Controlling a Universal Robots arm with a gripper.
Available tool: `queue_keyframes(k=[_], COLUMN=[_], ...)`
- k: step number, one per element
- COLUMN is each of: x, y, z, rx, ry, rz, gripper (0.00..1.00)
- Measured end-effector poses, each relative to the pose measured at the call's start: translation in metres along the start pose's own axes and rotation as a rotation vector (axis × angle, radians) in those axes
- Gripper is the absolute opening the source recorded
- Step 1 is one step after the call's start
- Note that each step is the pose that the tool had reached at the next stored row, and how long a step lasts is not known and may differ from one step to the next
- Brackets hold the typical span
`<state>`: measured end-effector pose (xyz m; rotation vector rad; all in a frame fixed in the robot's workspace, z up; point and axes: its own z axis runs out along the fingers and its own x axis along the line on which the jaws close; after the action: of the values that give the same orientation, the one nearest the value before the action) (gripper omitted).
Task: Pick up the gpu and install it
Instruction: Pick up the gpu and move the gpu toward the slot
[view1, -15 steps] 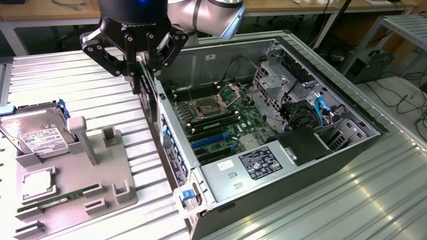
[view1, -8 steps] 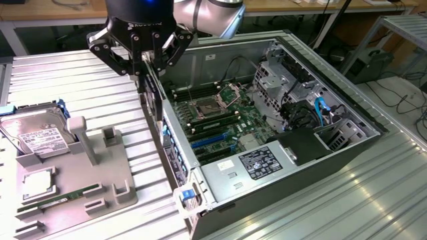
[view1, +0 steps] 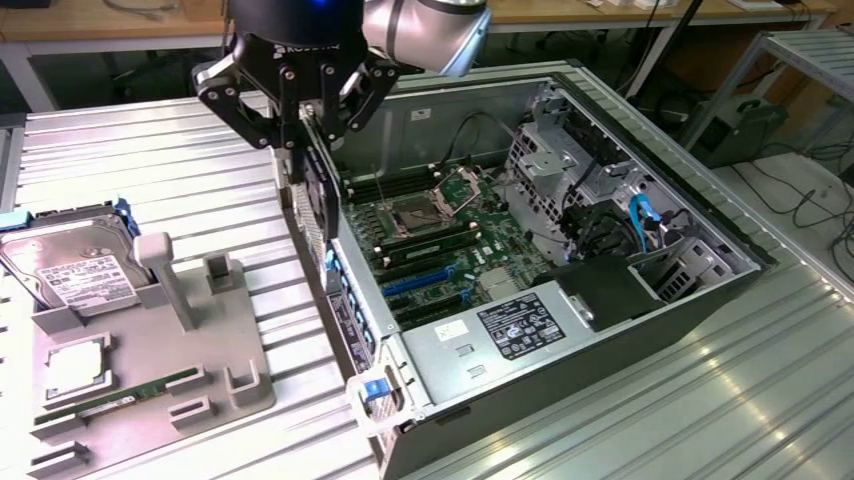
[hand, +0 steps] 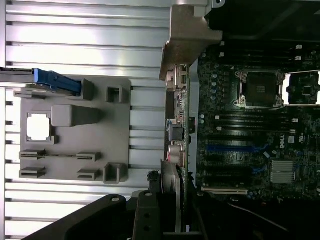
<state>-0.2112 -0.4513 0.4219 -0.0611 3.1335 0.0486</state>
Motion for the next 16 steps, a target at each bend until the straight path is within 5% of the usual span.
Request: queue_keyframes(k=[16], x=[-0.016], y=[-0.0007], z=[0.0005], rx=[0.0], ry=[0.0], rz=[0.0], gripper=[0.28])
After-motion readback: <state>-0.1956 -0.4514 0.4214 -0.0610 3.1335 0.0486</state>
